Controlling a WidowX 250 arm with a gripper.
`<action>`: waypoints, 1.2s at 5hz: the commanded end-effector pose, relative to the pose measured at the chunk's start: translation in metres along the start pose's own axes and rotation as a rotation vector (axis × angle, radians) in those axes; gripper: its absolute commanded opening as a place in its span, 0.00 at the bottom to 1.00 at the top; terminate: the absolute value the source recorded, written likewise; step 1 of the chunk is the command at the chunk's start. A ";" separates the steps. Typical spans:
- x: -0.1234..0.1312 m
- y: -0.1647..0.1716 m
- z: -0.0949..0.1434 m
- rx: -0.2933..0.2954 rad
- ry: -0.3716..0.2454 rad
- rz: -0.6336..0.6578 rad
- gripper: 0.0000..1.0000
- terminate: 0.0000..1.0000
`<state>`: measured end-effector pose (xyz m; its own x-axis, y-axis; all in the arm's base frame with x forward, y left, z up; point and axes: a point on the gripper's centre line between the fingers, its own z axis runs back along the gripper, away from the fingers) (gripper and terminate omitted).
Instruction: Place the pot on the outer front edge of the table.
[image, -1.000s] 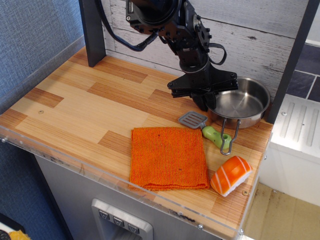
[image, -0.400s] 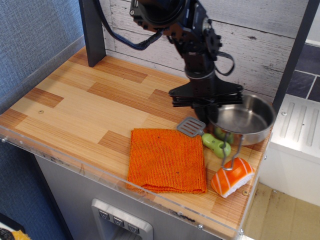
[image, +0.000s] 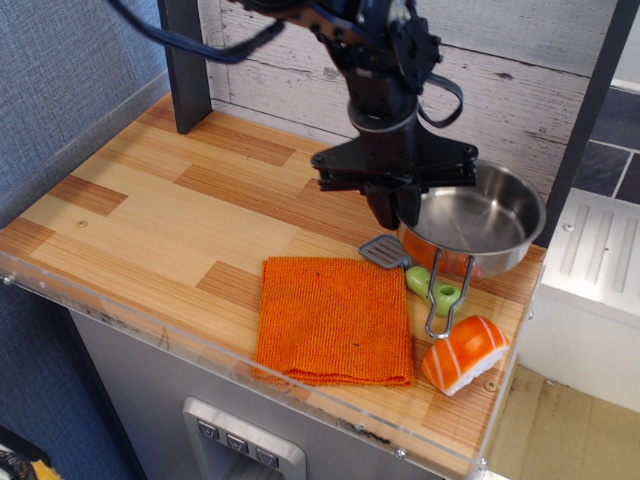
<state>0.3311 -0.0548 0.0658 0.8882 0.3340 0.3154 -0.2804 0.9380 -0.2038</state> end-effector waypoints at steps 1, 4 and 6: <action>-0.001 0.025 0.061 0.053 -0.100 0.062 0.00 0.00; 0.003 0.109 0.090 0.171 -0.161 0.274 0.00 0.00; 0.009 0.157 0.089 0.261 -0.172 0.395 0.00 0.00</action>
<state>0.2598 0.1054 0.1061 0.6457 0.6656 0.3742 -0.6886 0.7194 -0.0915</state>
